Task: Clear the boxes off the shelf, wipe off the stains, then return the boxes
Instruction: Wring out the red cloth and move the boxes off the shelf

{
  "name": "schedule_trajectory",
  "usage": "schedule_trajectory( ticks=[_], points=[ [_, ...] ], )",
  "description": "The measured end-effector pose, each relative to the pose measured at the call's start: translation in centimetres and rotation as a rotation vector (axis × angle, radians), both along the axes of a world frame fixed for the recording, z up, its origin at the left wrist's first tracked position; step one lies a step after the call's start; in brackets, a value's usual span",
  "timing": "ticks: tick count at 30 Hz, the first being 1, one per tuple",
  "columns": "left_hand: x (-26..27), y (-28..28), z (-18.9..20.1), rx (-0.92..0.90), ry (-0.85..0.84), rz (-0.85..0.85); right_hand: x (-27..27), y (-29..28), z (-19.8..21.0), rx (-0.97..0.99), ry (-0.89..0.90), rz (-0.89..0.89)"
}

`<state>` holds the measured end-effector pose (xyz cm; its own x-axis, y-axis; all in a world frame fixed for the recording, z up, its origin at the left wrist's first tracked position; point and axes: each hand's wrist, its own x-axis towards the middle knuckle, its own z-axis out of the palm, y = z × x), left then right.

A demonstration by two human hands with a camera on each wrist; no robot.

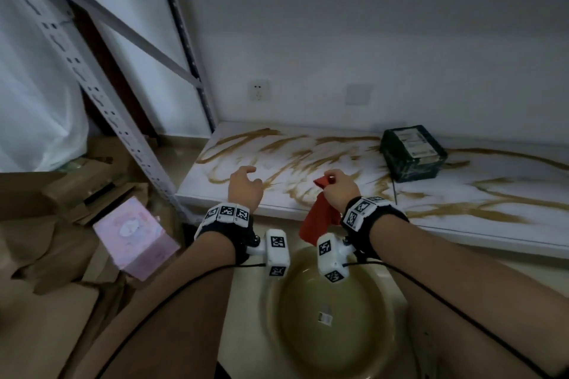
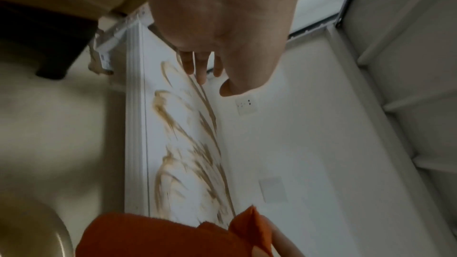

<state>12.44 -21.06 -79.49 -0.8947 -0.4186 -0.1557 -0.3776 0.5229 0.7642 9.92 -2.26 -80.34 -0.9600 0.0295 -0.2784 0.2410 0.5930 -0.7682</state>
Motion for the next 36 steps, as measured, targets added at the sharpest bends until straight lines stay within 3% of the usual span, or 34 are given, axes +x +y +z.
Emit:
schedule_trajectory(
  ticks=[7, 14, 18, 26, 36],
  points=[
    [-4.7, 8.2, -3.6, 0.082, -0.019, -0.123, -3.8, 10.8, -1.7, -0.026, 0.05, -0.211],
    [-11.2, 16.8, -6.1, 0.232, -0.104, -0.2, -7.6, 20.3, -3.2, 0.108, 0.113, -0.375],
    [-14.8, 22.0, -6.5, 0.195, -0.142, -0.317, -9.8, 24.0, -4.3, 0.155, 0.129, -0.39],
    [-18.6, 29.2, -7.5, 0.202, -0.245, -0.468, -12.4, 27.7, -6.1, 0.072, 0.031, -0.302],
    [-20.8, 31.8, -8.9, 0.224, -0.284, -0.553, -15.5, 28.1, -6.9, 0.021, -0.05, -0.194]
  ],
)
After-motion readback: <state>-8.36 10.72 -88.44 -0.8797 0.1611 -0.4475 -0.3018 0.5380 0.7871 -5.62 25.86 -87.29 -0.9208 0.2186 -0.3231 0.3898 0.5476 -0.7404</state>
